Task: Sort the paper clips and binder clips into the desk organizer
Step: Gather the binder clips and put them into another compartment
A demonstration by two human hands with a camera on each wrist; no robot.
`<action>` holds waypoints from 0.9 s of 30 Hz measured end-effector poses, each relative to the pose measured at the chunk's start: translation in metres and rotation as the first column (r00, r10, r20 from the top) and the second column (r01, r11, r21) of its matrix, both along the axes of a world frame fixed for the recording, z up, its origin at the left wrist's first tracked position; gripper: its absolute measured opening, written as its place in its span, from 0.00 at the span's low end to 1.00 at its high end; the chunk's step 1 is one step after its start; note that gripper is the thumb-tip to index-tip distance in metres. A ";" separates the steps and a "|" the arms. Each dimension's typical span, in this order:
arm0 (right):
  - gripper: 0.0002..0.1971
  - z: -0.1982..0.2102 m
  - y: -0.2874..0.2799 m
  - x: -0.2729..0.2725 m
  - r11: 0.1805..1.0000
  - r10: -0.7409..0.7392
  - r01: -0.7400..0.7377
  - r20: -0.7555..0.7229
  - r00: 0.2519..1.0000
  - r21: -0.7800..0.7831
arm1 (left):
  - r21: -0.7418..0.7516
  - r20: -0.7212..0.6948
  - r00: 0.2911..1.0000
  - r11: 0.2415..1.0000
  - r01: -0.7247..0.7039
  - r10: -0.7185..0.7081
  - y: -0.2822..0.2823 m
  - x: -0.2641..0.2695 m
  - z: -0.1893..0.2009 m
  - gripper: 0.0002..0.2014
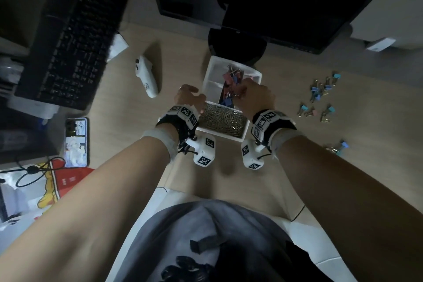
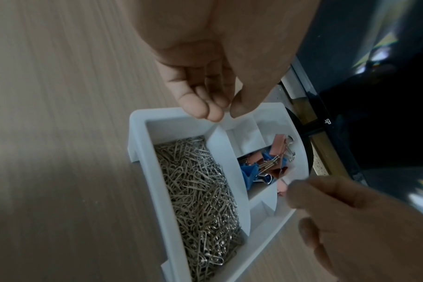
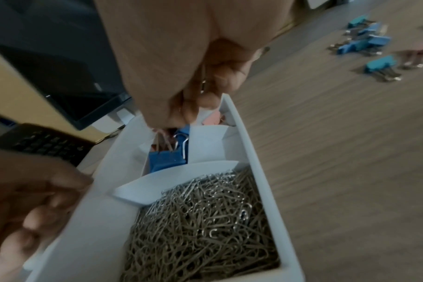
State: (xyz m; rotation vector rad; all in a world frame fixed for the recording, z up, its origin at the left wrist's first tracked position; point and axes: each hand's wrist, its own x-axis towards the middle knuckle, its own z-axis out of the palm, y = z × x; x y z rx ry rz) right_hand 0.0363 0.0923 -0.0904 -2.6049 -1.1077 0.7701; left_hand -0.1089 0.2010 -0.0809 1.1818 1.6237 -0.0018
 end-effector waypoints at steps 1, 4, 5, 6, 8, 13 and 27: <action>0.08 0.000 -0.002 0.005 0.996 -0.081 0.081 -0.010 0.997 0.023 | 0.011 -0.004 1.000 1.000 0.005 -0.005 0.000 0.000 0.000 0.12; 0.10 -0.007 -0.010 0.021 0.977 -0.211 0.211 0.023 0.977 -0.025 | 0.034 -0.022 1.000 0.999 0.020 -0.019 0.000 0.000 -0.001 0.12; 0.12 -0.010 -0.010 0.025 0.978 -0.195 0.198 0.044 0.980 -0.067 | 0.038 -0.024 0.999 0.999 0.024 -0.023 0.000 0.000 -0.002 0.12; 0.13 -0.012 -0.007 0.029 0.979 -0.167 0.174 0.077 0.983 -0.107 | 0.036 -0.023 0.999 0.999 0.029 -0.028 0.000 0.000 -0.002 0.12; 0.17 -0.016 0.004 0.031 0.976 -0.093 0.121 0.155 0.984 -0.183 | 0.022 -0.002 1.000 1.000 0.020 -0.020 -0.001 -0.001 -0.002 0.12; 0.13 -0.022 0.023 0.024 0.948 -0.046 0.103 0.193 0.980 -0.301 | 0.016 0.035 0.998 0.998 0.059 -0.060 -0.001 -0.008 -0.004 0.12; 0.08 -0.020 0.029 0.028 0.943 0.041 0.040 0.232 0.972 -0.331 | 0.030 0.076 0.996 0.999 0.033 -0.035 -0.010 -0.008 0.000 0.13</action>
